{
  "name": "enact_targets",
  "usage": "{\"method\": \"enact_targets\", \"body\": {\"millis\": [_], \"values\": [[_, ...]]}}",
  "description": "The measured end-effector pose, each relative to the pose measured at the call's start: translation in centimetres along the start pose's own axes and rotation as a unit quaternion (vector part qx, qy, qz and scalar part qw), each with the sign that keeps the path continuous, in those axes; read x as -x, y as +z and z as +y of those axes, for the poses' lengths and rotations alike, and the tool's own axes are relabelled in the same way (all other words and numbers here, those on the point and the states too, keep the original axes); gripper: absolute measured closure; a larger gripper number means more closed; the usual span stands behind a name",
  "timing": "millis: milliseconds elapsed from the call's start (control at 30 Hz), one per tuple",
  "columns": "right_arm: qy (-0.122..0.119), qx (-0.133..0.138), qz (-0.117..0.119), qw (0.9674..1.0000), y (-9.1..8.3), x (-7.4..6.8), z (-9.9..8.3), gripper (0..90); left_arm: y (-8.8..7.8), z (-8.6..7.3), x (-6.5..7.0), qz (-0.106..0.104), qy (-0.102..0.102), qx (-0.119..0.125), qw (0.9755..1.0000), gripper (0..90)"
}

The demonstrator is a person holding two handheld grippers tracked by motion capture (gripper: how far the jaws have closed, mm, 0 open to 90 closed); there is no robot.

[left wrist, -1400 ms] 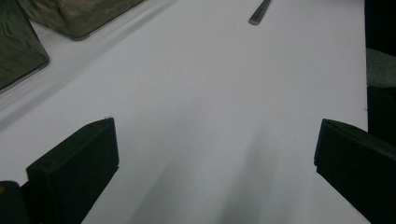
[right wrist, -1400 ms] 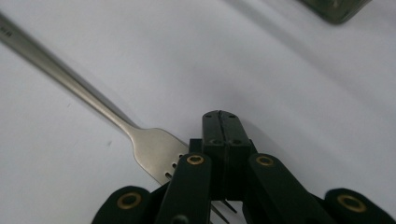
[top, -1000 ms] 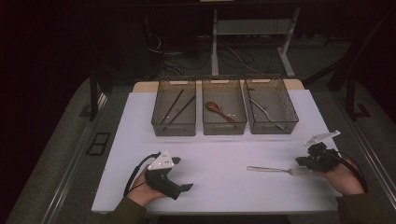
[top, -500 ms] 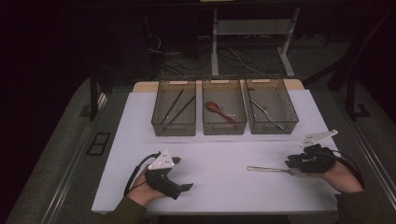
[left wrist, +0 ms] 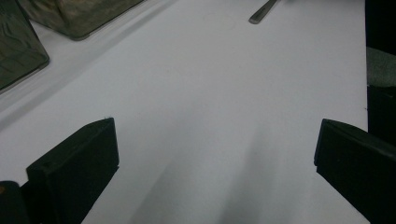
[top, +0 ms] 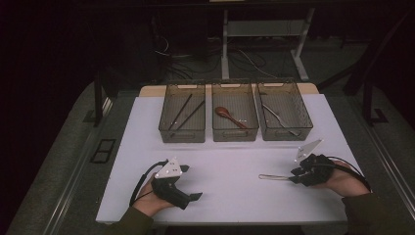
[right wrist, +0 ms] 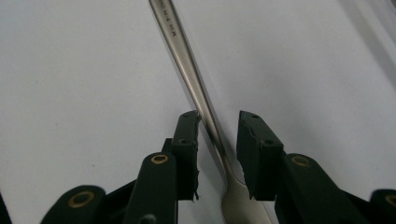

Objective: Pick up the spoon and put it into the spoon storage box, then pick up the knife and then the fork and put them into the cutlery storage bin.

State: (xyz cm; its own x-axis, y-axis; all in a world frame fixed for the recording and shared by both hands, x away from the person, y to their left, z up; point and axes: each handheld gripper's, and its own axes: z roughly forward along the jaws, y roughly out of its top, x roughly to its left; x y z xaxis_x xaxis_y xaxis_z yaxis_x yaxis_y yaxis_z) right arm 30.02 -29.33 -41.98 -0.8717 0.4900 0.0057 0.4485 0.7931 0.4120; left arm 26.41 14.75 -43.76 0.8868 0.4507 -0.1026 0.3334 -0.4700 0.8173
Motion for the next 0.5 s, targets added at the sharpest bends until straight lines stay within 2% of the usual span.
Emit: {"method": "enact_targets", "body": {"millis": [100,367,433,467,500], "values": [[-0.025,-0.024,0.001,0.9994,0.5,0.0,0.3,70.3,0.0,0.0,-0.1,0.000,0.003,-0.003,1.0000,0.0],[-0.056,-0.069,0.009,0.9961,1.0,0.1,1.4,75.3,0.0,-0.1,-0.1,-0.001,0.000,-0.004,1.0000,0.0],[-0.052,-0.079,0.015,0.9954,1.0,-0.1,1.7,76.8,0.1,-0.1,-0.1,-0.001,-0.001,-0.003,1.0000,0.0],[-0.064,-0.084,0.011,0.9944,1.1,0.0,1.8,77.5,0.1,-0.1,-0.1,-0.001,-0.001,-0.003,1.0000,0.0],[-0.056,-0.086,0.018,0.9946,1.1,0.0,1.9,78.4,0.1,-0.1,-0.1,-0.001,-0.001,-0.003,1.0000,0.0]]}}
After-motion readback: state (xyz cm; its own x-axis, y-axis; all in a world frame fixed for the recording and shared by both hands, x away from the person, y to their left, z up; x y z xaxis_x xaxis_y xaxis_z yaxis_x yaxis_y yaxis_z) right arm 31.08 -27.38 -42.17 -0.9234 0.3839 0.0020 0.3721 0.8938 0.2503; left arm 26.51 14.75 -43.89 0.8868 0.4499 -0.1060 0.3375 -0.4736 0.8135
